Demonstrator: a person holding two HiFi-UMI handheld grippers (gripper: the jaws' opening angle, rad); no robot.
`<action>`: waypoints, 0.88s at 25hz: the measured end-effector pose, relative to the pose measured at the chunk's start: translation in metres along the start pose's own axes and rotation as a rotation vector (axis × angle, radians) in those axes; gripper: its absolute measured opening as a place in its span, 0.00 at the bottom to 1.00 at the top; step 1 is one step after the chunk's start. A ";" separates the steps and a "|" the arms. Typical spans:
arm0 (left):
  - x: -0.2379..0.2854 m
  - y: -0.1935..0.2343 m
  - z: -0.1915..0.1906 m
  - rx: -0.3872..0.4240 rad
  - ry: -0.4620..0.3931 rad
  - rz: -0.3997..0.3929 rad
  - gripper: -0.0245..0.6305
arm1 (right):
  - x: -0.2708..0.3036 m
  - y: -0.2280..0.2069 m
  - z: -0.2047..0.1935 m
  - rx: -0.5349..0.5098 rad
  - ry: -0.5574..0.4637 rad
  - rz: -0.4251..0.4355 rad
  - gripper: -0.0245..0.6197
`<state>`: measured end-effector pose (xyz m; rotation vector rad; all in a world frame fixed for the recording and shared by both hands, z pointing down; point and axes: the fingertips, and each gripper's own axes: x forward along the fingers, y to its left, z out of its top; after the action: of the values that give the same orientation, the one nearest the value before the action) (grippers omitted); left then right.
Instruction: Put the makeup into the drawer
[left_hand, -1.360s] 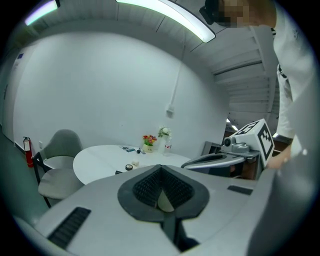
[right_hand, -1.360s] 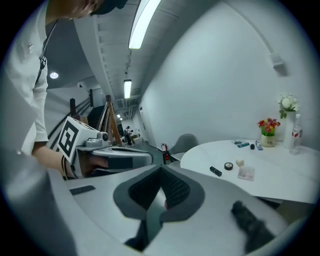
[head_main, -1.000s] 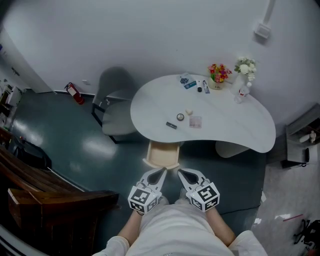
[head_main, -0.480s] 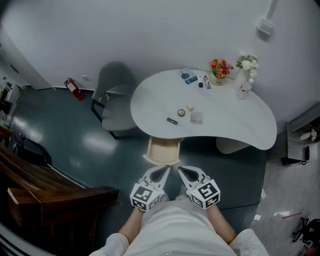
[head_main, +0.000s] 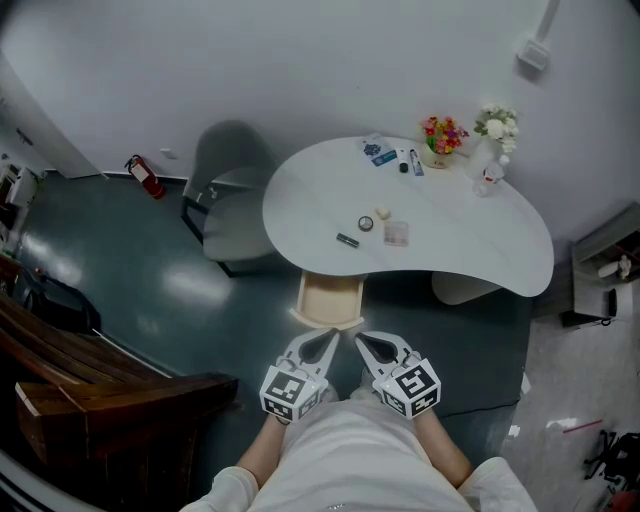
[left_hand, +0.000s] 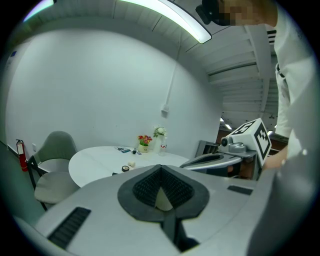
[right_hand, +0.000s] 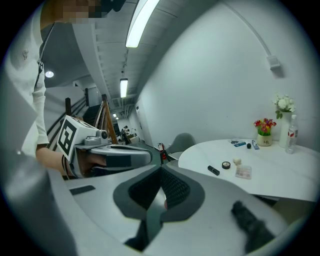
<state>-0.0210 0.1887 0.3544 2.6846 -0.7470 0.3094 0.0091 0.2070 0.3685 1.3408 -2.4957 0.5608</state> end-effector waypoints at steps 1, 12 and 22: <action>-0.002 0.002 0.000 -0.001 0.001 -0.001 0.05 | 0.002 0.002 0.000 -0.002 0.002 -0.004 0.06; -0.020 0.026 -0.004 -0.019 -0.006 -0.044 0.05 | 0.026 0.018 -0.005 0.006 0.030 -0.074 0.06; -0.021 0.049 -0.011 -0.025 0.015 -0.019 0.05 | 0.050 0.013 -0.004 -0.005 0.052 -0.072 0.06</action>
<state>-0.0656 0.1628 0.3709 2.6611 -0.7161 0.3128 -0.0285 0.1782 0.3893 1.3892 -2.3959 0.5657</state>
